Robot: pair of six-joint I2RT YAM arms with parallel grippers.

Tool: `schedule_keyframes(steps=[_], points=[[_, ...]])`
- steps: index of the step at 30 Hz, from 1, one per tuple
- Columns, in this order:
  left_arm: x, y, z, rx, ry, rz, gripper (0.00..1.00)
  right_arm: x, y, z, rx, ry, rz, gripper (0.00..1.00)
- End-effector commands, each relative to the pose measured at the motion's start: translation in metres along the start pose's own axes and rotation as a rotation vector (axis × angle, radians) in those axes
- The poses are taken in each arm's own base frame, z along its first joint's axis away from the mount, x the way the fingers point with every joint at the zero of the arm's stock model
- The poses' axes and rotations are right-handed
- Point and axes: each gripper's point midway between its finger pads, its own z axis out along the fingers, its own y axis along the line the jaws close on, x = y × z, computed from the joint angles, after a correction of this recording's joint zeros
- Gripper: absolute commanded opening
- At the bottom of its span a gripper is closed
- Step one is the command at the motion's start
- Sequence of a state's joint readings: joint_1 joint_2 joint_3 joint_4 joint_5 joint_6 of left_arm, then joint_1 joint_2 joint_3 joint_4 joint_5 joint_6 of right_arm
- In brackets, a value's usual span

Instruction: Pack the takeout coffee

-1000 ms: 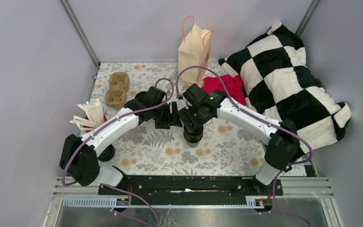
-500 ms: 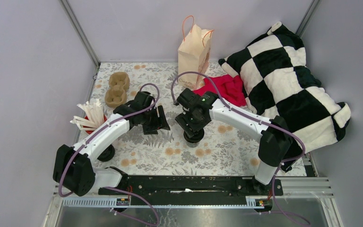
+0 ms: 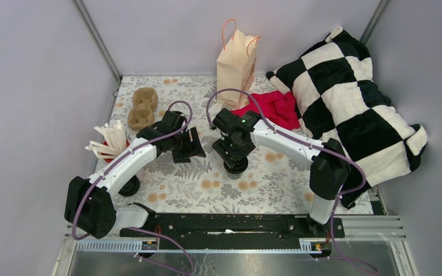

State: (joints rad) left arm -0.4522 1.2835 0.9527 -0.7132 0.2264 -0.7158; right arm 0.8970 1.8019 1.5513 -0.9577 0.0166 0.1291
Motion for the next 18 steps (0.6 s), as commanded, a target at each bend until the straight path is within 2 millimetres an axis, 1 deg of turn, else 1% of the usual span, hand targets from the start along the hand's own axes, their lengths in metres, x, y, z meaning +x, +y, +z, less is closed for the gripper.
schedule_keyframes(steps=[1,18], points=[[-0.008,-0.0036,-0.0079,0.019,-0.044,0.004,0.7,-0.0048,0.0046,-0.0073,-0.001,-0.01,-0.013,0.7],[-0.0098,-0.0042,-0.0073,0.021,-0.041,0.002,0.7,-0.005,0.0084,-0.0045,-0.016,-0.006,-0.018,0.72]])
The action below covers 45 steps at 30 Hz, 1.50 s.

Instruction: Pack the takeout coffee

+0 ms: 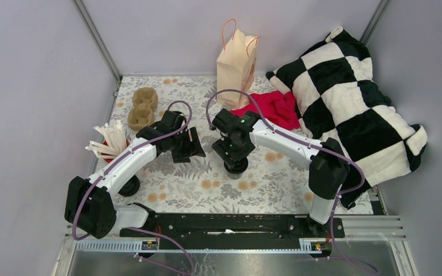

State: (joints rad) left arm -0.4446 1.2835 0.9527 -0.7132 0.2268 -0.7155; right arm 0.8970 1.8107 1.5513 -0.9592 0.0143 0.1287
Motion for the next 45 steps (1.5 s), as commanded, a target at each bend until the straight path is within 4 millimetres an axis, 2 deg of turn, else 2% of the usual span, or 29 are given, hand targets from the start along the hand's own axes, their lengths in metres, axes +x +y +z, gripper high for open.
schedule_keyframes(steps=[1,10,19,28,32,35,37,41,45], points=[[-0.008,-0.006,-0.007,0.022,-0.036,0.008,0.7,-0.006,0.008,-0.007,-0.018,-0.017,-0.018,0.72],[-0.008,-0.006,-0.006,0.026,-0.032,0.011,0.72,-0.006,0.009,-0.007,-0.021,-0.018,-0.019,0.73],[-0.009,-0.009,-0.004,0.037,-0.026,0.019,0.75,-0.002,0.016,-0.015,-0.058,-0.015,-0.004,0.78],[-0.008,-0.01,-0.002,0.044,-0.018,0.023,0.78,-0.002,0.018,-0.02,-0.068,-0.026,0.012,0.86],[-0.009,-0.012,-0.004,0.055,-0.021,0.03,0.81,-0.005,0.016,-0.03,-0.06,-0.05,0.017,0.9],[-0.009,-0.025,-0.004,0.129,-0.013,0.055,0.82,-0.008,0.014,-0.045,-0.065,-0.087,0.038,0.92],[-0.005,-0.044,-0.006,0.231,0.015,0.077,0.82,-0.007,0.009,-0.055,-0.082,-0.109,0.071,0.94],[-0.001,-0.072,-0.008,0.386,0.057,0.101,0.8,-0.006,-0.006,-0.069,-0.25,-0.161,0.207,0.94],[0.017,-0.093,-0.001,0.513,0.157,0.124,0.76,0.0,-0.015,-0.058,-0.511,-0.191,0.31,0.93]])
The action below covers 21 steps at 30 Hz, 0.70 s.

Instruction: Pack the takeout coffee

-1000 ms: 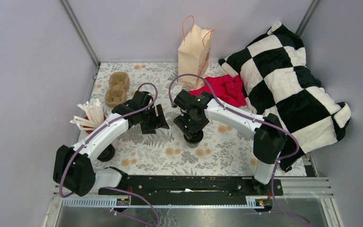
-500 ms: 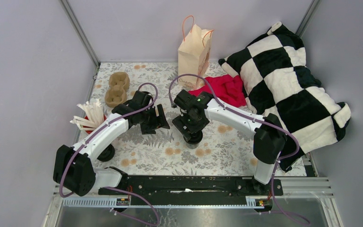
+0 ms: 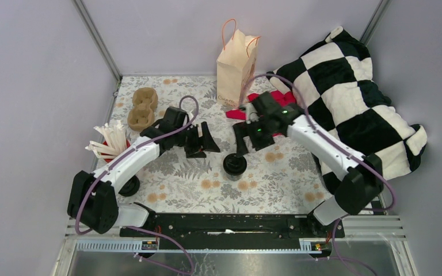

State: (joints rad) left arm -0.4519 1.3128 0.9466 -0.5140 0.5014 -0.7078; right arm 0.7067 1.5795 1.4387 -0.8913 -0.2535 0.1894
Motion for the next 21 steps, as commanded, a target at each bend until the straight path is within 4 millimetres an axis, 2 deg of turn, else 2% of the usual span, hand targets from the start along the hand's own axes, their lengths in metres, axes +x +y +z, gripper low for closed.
schedule_keyframes(steps=[1,4,9,13,19,21], points=[[0.017,-0.039,0.018,0.239,0.121,0.047,0.76,0.004,-0.001,0.003,-0.305,-0.012,0.129,0.93],[0.033,-0.05,0.035,0.274,0.195,0.087,0.79,0.006,-0.007,0.015,-0.414,-0.017,0.201,0.92],[0.05,-0.044,0.057,0.236,0.258,0.097,0.74,0.006,-0.007,0.024,-0.561,-0.03,0.236,0.9],[0.05,-0.04,0.057,0.214,0.243,0.101,0.7,0.01,-0.006,0.033,-0.597,-0.028,0.255,0.88],[0.052,-0.03,0.06,0.175,0.238,0.086,0.69,0.022,-0.013,0.049,-0.586,0.013,0.284,0.78],[0.052,-0.026,0.062,0.157,0.235,0.078,0.67,0.023,-0.014,0.05,-0.584,0.016,0.289,0.76]])
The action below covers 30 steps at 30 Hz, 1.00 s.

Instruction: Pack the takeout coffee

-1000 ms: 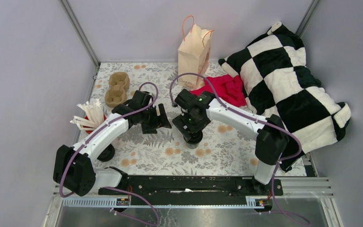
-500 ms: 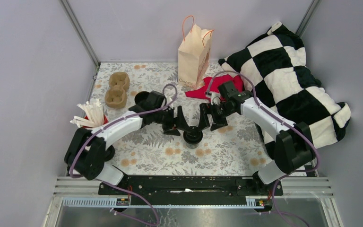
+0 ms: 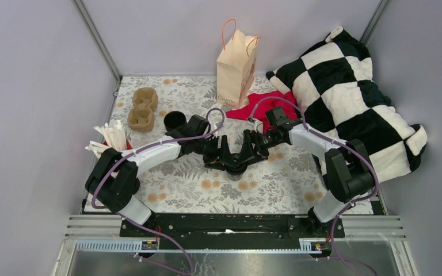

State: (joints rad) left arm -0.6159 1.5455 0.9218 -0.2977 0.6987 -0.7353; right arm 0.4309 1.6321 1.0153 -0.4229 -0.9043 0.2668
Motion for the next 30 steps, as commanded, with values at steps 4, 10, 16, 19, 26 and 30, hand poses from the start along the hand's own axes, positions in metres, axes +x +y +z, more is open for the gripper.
schedule_keyframes(steps=[4,10,16,19,26,30], points=[[-0.003,0.009,0.0,-0.04,-0.033,0.009,0.62,0.0,-0.005,0.004,-0.017,0.007,0.007,0.71],[0.001,0.021,0.002,-0.076,-0.028,0.005,0.57,0.005,-0.016,0.008,0.014,0.007,0.034,0.69],[0.005,0.032,0.001,-0.134,-0.021,0.029,0.55,0.014,-0.03,0.013,0.049,-0.007,0.071,0.67],[0.011,0.04,0.001,-0.185,-0.009,0.045,0.55,0.017,-0.034,0.014,0.057,-0.018,0.074,0.68],[0.017,0.056,0.005,-0.263,0.007,0.031,0.56,0.025,-0.049,0.023,0.053,-0.008,0.167,0.69],[0.016,0.065,0.006,-0.308,0.009,0.006,0.57,0.029,-0.062,0.024,0.035,0.022,0.277,0.67]])
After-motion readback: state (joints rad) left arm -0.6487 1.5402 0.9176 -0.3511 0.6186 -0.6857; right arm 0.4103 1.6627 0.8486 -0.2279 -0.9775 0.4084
